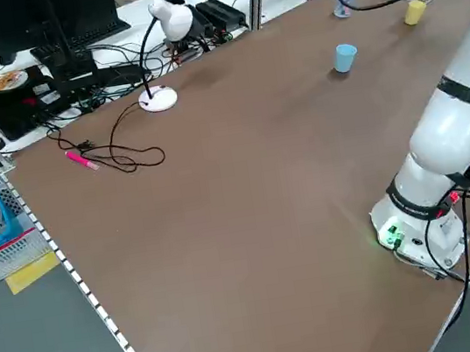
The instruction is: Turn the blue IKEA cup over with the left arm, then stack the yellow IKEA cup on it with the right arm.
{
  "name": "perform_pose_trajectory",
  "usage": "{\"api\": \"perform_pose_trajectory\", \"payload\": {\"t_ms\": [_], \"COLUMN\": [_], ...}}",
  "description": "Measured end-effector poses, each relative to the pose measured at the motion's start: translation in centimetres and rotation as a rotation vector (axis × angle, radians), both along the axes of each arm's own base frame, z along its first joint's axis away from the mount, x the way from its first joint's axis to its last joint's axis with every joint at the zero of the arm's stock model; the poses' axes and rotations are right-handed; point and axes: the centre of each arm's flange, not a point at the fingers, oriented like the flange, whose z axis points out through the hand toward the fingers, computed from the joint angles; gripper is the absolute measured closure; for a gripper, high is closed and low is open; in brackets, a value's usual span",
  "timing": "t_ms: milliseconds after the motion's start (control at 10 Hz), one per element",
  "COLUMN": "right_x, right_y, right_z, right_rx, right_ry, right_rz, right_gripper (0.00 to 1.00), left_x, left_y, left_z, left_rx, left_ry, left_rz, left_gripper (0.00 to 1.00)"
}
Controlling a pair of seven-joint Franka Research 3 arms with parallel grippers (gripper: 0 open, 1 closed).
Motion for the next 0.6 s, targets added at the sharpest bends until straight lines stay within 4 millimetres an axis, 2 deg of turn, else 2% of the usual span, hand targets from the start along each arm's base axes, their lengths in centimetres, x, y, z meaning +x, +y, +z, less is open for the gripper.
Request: {"api": "perform_pose_trajectory", "payload": {"t_ms": [300,600], "right_x": [0.0,0.3], "right_y": [0.3,-0.5], "right_z": [-1.9,-1.9], "right_rx": [-0.008,-0.04], "right_ry": [-0.021,-0.049], "right_rz": [0.018,0.041], "right_gripper": [0.0,0.0], "left_x": [0.1,0.1], "left_y": [0.0,-0.7], "left_z": [-0.2,-0.2], "left_rx": [0.0,0.0], "left_ry": [0.003,0.004], "left_rz": [0.0,-0.012], "left_gripper": [0.01,0.01]}}
